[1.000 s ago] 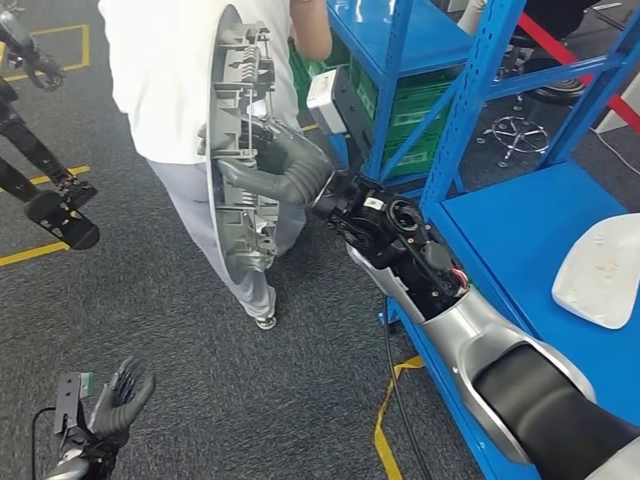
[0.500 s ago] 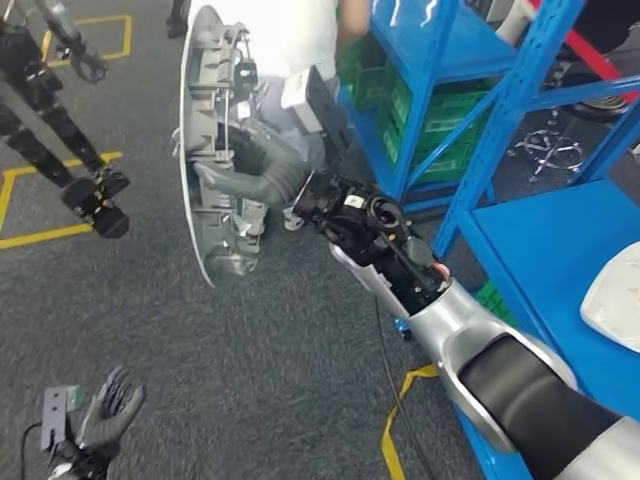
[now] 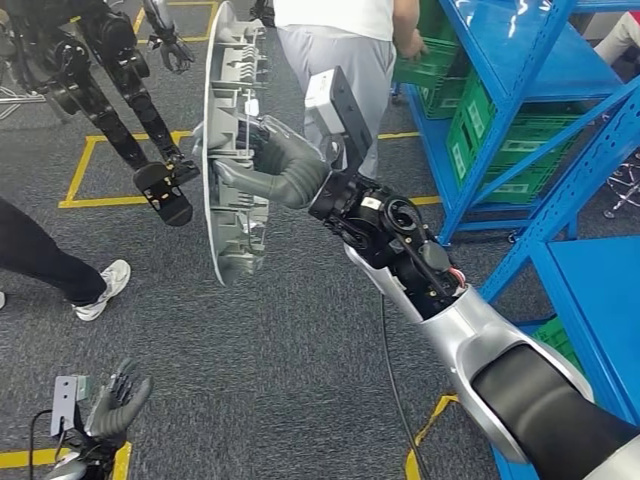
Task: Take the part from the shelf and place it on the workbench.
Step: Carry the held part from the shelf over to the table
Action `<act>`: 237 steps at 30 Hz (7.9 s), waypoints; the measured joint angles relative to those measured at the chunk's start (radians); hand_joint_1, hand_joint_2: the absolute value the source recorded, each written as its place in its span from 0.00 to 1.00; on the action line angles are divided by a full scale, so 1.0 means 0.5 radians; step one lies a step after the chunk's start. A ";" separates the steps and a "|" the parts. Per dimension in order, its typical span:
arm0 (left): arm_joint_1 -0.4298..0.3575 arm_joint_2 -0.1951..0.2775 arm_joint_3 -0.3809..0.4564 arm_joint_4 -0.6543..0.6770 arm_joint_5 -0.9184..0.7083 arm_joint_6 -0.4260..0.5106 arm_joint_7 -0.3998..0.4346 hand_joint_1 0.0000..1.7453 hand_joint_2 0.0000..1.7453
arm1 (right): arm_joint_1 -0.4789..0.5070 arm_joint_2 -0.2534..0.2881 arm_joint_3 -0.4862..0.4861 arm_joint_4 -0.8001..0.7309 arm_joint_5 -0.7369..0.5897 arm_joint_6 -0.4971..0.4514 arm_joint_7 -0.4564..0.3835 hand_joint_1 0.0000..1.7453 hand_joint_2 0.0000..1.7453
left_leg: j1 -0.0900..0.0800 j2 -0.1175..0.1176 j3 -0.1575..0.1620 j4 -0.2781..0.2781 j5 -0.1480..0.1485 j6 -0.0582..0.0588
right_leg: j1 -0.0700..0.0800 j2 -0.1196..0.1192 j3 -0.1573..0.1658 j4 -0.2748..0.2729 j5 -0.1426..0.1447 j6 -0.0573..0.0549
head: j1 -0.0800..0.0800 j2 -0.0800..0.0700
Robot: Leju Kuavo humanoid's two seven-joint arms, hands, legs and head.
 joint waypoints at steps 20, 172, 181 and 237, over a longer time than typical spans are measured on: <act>0.007 0.011 -0.001 0.000 0.008 0.011 -0.009 0.00 1.00 | 0.001 0.008 0.003 -0.001 -0.003 0.008 -0.005 1.00 1.00 | 0.007 0.220 0.006 -0.002 -0.005 0.010 | -0.020 -0.234 -0.021 0.112 -0.134 0.073 | -0.050 0.000; 0.047 0.090 -0.037 0.001 0.118 0.204 0.156 0.00 1.00 | 0.026 0.090 -0.035 0.278 0.177 -0.113 -0.052 1.00 1.00 | 0.021 0.220 0.011 0.007 -0.032 -0.044 | -0.005 -0.152 0.033 -0.038 -0.029 -0.046 | -0.074 0.000; 0.058 0.086 -0.037 0.001 0.118 0.213 0.156 0.00 1.00 | 0.062 -0.012 -0.090 0.178 0.096 -0.082 -0.025 1.00 1.00 | 0.001 0.213 0.012 0.011 -0.042 -0.013 | -0.023 -0.157 0.051 -0.066 -0.021 0.029 | -0.032 0.000; 0.069 0.100 -0.039 -0.001 0.187 0.154 0.154 0.00 1.00 | 0.205 -0.344 -0.319 -0.311 -0.026 -0.059 0.072 1.00 1.00 | 0.017 0.217 0.111 -0.090 -0.031 0.044 | -0.034 -0.141 -0.157 0.368 -0.223 0.091 | -0.048 0.000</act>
